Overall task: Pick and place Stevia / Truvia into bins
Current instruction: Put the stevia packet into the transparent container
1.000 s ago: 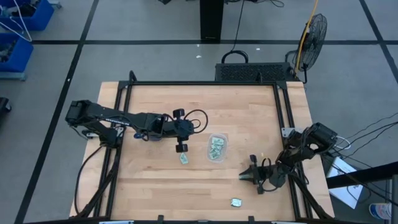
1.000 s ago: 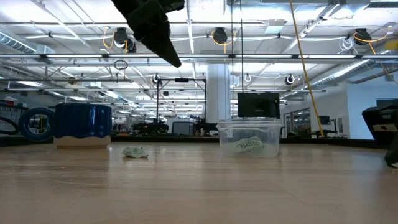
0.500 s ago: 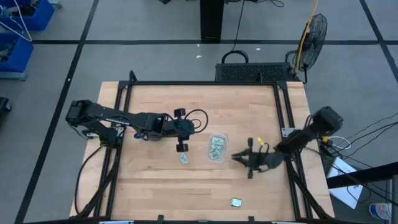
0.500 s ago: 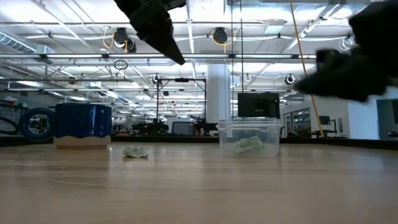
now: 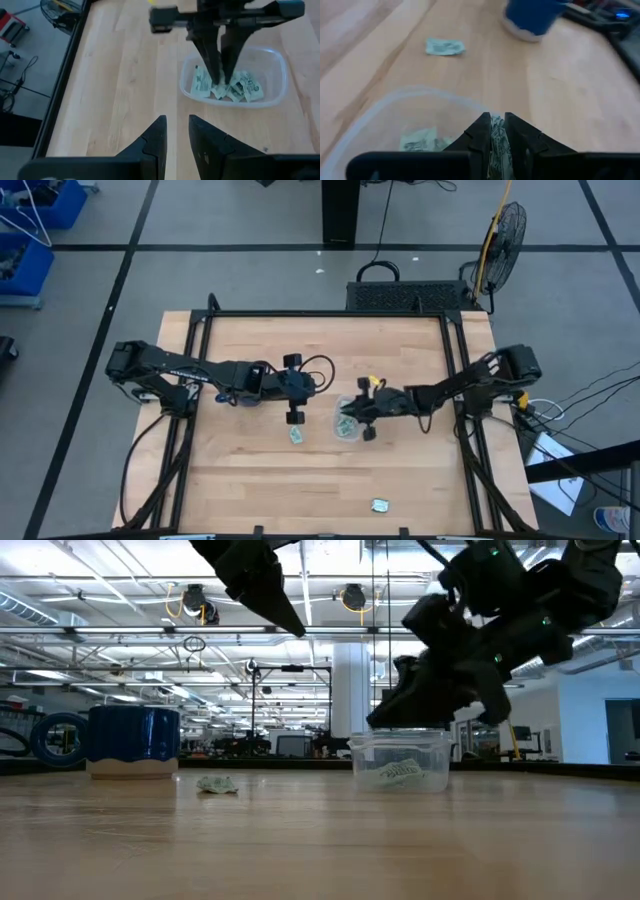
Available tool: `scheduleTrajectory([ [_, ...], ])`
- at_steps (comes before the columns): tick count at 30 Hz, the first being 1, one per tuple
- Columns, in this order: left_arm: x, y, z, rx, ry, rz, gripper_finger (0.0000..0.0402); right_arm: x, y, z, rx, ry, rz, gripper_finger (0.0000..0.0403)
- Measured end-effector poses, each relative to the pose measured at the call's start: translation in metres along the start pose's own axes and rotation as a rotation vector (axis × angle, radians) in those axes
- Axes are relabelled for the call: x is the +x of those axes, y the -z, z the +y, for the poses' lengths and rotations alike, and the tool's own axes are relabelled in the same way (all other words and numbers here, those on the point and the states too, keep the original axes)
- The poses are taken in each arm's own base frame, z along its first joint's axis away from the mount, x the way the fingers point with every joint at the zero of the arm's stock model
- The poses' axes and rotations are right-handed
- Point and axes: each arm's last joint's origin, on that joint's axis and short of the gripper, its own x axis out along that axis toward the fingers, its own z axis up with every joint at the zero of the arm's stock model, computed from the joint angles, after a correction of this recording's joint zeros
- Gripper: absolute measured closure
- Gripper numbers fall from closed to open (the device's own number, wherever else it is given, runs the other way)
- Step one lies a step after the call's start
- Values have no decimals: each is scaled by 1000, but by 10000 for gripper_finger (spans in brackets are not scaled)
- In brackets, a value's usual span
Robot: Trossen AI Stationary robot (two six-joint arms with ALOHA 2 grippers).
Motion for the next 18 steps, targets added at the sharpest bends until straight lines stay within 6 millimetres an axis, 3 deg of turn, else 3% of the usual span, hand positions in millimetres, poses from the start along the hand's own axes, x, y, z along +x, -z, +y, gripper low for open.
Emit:
scheduleTrajectory([
  [7,0,2,0,7,2,21,314,12,4,4,-50,-27,30,347],
  [18,-1,14,-4,-29,95,139,314,7,-9,-1,-76,6,-71,243],
])
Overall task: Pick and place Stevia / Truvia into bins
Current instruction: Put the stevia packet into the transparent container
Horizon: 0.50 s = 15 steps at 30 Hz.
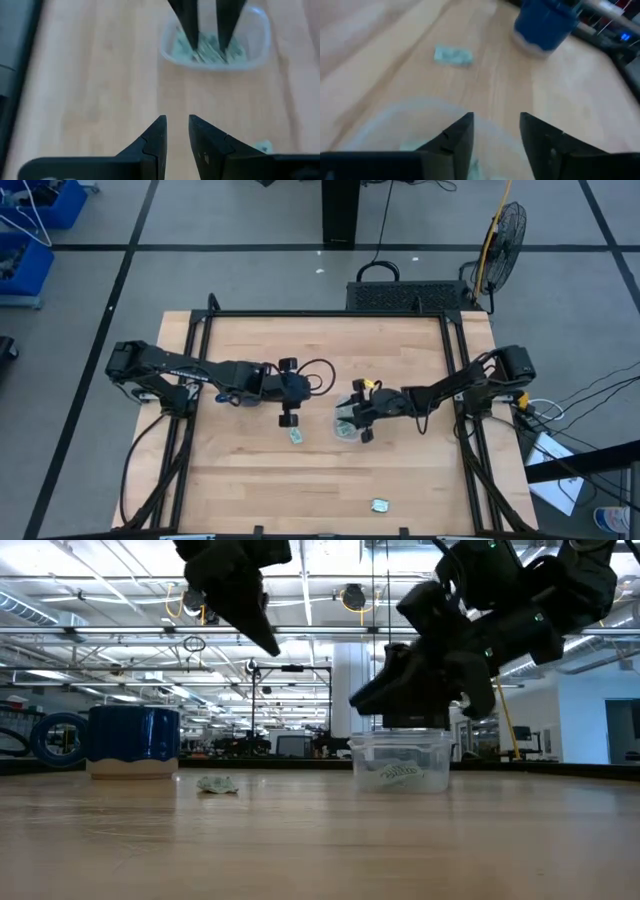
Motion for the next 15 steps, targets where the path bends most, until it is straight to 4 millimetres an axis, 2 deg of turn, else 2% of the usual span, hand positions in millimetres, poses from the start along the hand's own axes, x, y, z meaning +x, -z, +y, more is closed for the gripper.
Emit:
scheduleTrajectory([
  [7,-1,7,-12,-62,83,59,314,-2,-6,-2,17,-15,-52,208],
  [11,1,15,-25,-33,111,78,314,-2,-7,0,79,-39,-55,203],
  [15,10,31,-43,-19,164,92,314,-3,-10,0,111,-33,-88,202],
])
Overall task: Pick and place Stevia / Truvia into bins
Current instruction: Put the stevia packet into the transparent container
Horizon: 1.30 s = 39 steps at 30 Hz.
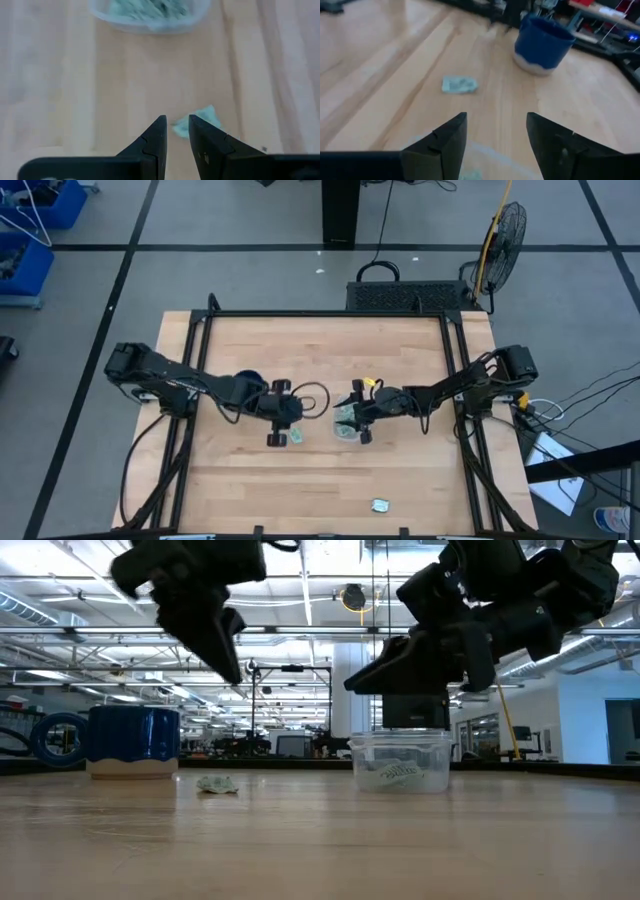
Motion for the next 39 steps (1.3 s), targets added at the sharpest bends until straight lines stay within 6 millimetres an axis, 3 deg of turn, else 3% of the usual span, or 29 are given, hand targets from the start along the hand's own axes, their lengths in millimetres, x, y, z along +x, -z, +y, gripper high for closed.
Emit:
scheduleTrajectory([
  [8,30,34,-25,26,52,-99,314,0,-6,-2,7,17,-66,202],
  [12,38,45,-25,-41,34,-115,314,0,-6,-2,6,17,-66,202],
  [20,46,59,-16,-389,1,-100,314,0,-8,-2,-13,23,-84,203],
  [30,60,82,-17,-489,-10,-124,314,-1,-11,-3,-51,33,-112,202],
  [39,69,83,-19,-520,6,-154,314,-1,-11,-4,-52,36,-114,203],
])
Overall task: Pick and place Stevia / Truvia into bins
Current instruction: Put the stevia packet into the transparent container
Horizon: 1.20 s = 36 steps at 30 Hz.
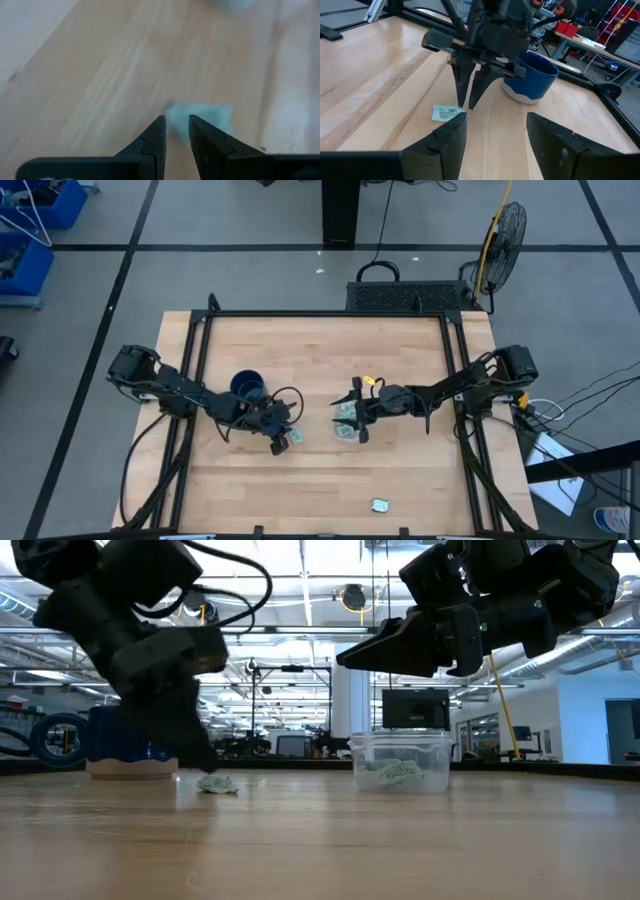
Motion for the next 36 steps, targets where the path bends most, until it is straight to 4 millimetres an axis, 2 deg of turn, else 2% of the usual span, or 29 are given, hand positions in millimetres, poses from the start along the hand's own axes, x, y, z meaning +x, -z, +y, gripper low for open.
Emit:
scheduleTrajectory([
  [6,18,4,-2,1,15,-16,314,0,-1,0,-3,3,-8,202],
  [14,18,5,-3,36,18,-2,315,0,-1,-1,-7,6,-15,202],
  [17,17,4,-4,79,25,-19,334,0,-1,-1,-7,6,-15,203],
  [21,18,3,-5,109,37,-36,384,0,-1,-1,-7,6,-15,205],
  [24,18,1,-7,107,61,-61,389,0,-1,-1,-5,5,-14,205],
  [28,16,-10,-14,120,130,-174,374,0,-1,-1,9,5,-14,206],
  [31,13,-20,-18,155,169,-262,381,-2,-3,0,-3,3,-17,206],
  [34,12,-36,-22,188,168,-317,394,-9,-14,5,-2,-24,-20,206],
  [36,10,-51,-24,217,161,-361,392,-18,-19,11,44,-71,38,206],
])
